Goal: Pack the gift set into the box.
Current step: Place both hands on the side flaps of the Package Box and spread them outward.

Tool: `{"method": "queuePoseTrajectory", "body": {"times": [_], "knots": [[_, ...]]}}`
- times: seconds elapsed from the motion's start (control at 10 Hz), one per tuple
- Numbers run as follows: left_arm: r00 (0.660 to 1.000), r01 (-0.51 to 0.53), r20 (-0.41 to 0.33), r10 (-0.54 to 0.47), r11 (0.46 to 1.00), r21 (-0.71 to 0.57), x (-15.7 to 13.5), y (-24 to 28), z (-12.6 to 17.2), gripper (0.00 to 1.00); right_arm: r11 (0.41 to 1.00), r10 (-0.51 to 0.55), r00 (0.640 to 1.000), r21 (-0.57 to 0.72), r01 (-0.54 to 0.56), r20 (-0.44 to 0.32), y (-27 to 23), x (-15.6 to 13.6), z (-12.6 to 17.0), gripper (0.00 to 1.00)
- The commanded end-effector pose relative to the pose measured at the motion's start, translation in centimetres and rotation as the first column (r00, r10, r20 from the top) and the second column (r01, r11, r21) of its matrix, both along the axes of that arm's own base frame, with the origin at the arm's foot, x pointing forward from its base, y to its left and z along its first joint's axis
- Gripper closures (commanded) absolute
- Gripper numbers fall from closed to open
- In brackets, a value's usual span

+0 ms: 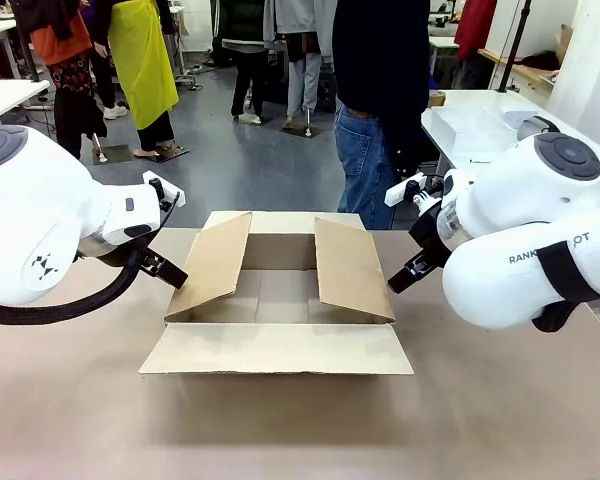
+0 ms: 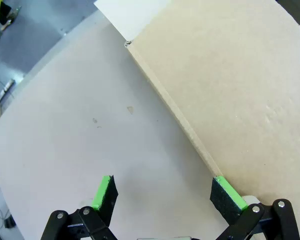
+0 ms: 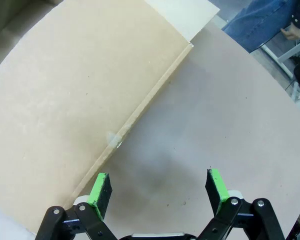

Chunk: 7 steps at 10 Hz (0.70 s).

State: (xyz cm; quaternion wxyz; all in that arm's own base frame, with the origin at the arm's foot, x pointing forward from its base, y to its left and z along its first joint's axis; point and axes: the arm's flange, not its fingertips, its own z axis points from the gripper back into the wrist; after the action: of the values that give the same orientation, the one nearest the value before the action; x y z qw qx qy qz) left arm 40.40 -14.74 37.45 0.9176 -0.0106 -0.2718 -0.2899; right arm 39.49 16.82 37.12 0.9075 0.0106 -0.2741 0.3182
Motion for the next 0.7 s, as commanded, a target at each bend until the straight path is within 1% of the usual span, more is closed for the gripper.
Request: {"method": "queuePoseTrajectory", "body": {"times": [0.0, 0.2, 0.3, 0.4, 0.5, 0.6], "knots": [[1.000, 0.001, 0.000, -0.001, 1.000, 0.000, 0.0, 0.0, 0.0, 0.00, 1.000, 0.000, 1.000, 0.000, 0.000, 0.000, 0.0, 0.0, 0.0, 0.00], [1.000, 0.000, 0.000, 0.000, 1.000, 0.000, 0.0, 0.0, 0.0, 0.00, 1.000, 0.000, 1.000, 0.000, 0.000, 0.000, 0.0, 0.0, 0.0, 0.00], [0.996, 0.087, -0.018, -0.087, 0.996, -0.012, -1.1, 1.1, 3.3, 0.00, 0.999, -0.008, 1.000, 0.040, 0.008, 0.023, -0.3, -0.7, 3.5, 0.00], [0.998, 0.059, -0.007, -0.060, 0.996, -0.059, -2.9, 2.5, 7.4, 0.00, 0.993, -0.094, 0.994, 0.069, 0.091, 0.051, -1.5, -1.8, 7.7, 0.00], [1.000, 0.027, 0.012, -0.026, 0.994, -0.107, -5.2, 4.4, 11.4, 0.00, 0.983, -0.129, 0.990, 0.136, 0.121, 0.051, -3.1, -3.6, 12.0, 0.00], [0.997, 0.054, 0.069, -0.043, 0.987, -0.154, -8.1, 6.5, 14.7, 0.00, 0.974, -0.128, 0.991, 0.194, 0.119, 0.035, -4.6, -5.5, 15.5, 0.00]]}}
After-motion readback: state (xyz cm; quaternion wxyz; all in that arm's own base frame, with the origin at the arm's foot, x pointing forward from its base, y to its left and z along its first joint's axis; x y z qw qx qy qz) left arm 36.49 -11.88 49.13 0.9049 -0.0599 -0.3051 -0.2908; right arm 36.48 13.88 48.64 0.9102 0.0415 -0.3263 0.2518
